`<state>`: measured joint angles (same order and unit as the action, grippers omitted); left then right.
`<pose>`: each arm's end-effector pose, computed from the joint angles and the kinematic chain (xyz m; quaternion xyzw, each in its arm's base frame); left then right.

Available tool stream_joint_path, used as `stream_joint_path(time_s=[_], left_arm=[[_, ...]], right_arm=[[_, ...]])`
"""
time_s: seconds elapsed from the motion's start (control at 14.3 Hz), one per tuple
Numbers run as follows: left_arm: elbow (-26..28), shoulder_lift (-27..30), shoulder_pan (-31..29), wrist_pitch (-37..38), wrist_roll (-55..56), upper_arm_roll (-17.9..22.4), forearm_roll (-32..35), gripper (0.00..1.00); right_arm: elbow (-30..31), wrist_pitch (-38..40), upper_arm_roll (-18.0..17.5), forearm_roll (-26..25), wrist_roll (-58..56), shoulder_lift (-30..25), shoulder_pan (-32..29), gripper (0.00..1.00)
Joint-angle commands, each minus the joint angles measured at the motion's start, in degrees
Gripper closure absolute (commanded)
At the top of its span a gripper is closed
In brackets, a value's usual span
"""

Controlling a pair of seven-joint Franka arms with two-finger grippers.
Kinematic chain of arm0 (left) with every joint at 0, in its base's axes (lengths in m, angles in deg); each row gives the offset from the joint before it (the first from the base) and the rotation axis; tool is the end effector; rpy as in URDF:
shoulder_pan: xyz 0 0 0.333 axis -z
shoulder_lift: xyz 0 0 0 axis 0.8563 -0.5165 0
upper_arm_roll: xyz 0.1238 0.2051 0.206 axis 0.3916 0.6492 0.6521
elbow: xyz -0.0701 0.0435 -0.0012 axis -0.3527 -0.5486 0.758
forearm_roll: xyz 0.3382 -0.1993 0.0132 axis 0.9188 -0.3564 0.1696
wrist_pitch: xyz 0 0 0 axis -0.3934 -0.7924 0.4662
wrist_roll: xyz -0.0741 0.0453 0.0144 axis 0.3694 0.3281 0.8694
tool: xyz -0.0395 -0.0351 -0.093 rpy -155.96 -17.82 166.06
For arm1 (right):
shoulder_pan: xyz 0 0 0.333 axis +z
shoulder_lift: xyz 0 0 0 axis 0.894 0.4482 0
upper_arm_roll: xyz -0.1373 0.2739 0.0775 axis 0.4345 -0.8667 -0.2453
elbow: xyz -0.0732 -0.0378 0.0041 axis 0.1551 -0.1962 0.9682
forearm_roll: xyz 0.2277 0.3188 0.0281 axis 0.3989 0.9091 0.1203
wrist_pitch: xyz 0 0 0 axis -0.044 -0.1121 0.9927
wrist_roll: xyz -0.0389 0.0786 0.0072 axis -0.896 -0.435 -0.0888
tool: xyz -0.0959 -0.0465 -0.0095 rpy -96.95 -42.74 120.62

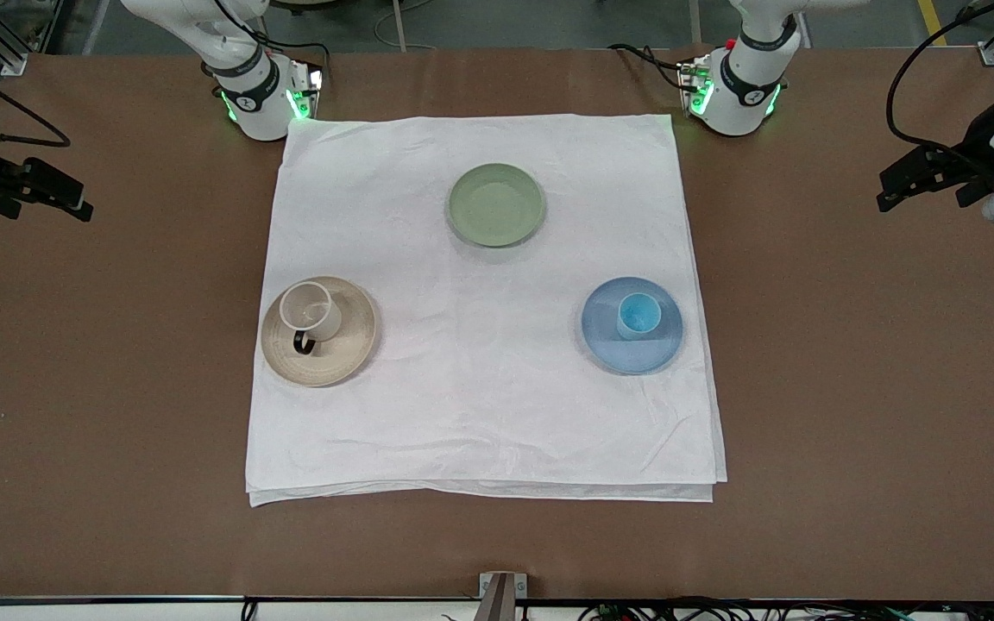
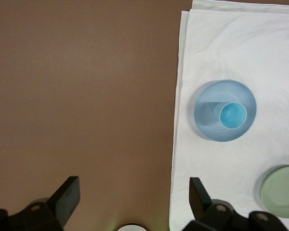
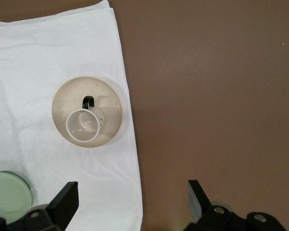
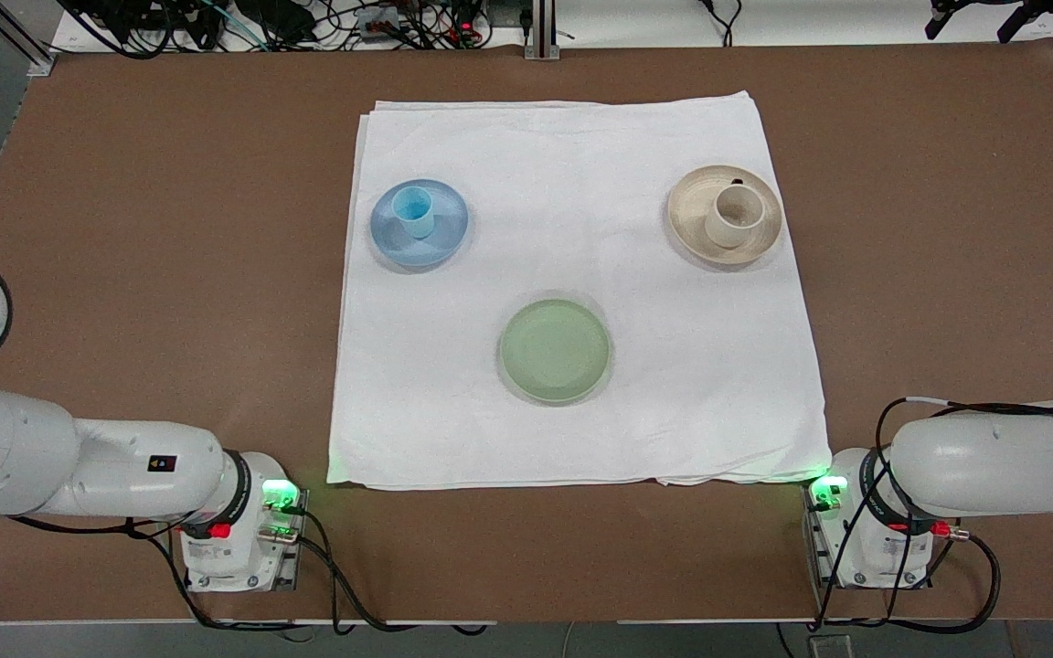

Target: Place blue cup in blue plate and white mug in gray plate

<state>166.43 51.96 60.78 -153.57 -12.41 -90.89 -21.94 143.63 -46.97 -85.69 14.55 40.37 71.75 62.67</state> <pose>0.5304 -0.0359 0.6405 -0.9995 -0.0235 0.0200 0.0035 0.5266 -0.0158 0.6281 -0.9989 0.0361 0.0217 0.0188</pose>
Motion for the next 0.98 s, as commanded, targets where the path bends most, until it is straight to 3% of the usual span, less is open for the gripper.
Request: stream_joint_path(time_s=[0.0,0.91], left_arm=[[-0.9,-0.4,-0.1,0.1,-2.1,0.1,-0.3,0.00],[-0.9,-0.5,0.7,0.3,-2.6,-0.2,-0.2,0.00]], right_arm=[[1.5,-0.7,-0.3,-0.7,-0.1,-1.5,-0.3,0.00],[2.1,-0.1,-0.3,-0.7,-2.4,-1.4,-0.4,0.00]])
